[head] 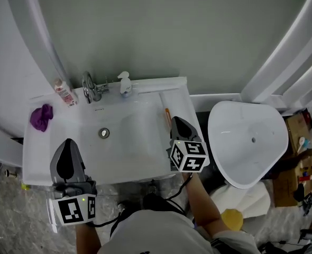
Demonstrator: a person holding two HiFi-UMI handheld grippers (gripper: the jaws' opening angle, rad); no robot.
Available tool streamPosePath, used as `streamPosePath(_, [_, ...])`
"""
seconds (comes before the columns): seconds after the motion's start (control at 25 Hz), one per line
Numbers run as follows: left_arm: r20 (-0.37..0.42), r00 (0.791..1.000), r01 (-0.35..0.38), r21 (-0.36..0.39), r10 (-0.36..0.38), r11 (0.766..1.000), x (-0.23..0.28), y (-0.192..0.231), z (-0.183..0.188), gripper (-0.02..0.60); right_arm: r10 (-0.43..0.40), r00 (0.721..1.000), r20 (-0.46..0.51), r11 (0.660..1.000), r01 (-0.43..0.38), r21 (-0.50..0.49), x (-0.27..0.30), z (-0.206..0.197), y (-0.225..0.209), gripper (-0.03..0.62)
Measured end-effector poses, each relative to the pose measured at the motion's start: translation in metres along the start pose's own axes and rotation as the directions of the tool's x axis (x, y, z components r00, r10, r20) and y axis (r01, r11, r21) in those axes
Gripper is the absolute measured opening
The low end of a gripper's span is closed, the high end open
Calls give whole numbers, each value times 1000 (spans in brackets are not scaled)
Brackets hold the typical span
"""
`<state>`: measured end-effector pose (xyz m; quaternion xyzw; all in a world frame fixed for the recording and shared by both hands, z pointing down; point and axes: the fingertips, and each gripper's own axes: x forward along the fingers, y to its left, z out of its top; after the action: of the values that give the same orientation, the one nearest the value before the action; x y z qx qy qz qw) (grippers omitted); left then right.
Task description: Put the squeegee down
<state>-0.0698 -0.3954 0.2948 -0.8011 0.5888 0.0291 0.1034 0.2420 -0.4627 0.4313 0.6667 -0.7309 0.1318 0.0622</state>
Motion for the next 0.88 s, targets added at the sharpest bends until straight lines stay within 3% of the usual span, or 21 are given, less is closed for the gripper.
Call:
streamPosePath(0.44, [49,995,84,-29,-82,996,-24,3,17,5,19,981,192,999,-10,-44,-81,54,42,0])
streamPosePath(0.88, [82,983,166,-47,-162,985,-39,6,24,5,7,959,282,998,12,-67,-139,72,73,0])
